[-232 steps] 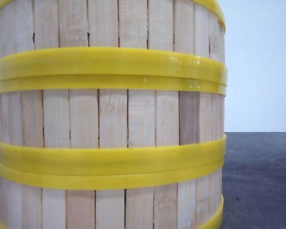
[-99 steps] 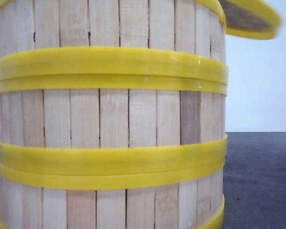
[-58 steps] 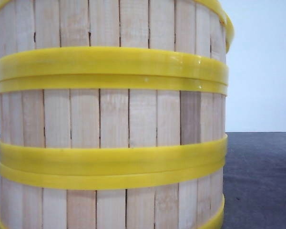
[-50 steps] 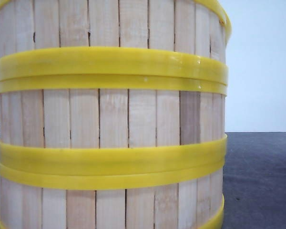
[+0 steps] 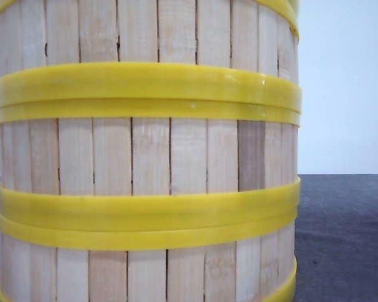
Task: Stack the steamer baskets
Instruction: 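Lower the lid onto the top basket and open the right gripper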
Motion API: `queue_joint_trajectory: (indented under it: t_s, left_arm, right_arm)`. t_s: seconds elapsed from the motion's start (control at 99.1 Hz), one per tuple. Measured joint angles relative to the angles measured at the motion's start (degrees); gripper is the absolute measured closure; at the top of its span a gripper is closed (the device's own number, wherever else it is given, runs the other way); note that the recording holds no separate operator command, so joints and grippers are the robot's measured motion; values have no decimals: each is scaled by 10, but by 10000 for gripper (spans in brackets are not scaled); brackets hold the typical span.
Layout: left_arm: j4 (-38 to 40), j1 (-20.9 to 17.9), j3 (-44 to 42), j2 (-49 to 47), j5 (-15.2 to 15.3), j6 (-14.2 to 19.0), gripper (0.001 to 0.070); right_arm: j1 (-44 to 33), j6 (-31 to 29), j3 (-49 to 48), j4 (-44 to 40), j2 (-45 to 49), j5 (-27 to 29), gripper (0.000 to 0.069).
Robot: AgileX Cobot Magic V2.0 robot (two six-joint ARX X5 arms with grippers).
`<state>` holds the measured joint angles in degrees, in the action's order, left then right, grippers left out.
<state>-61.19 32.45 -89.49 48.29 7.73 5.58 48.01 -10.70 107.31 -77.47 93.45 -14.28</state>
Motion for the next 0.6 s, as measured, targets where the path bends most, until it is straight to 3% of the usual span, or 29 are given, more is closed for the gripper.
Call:
queue_joint_trajectory:
  t_s: [0.595]
  left_arm:
    - [-2, 0, 0, -4, 0, 0, 164]
  right_arm:
    - [37, 13, -10, 0, 1, 13, 640]
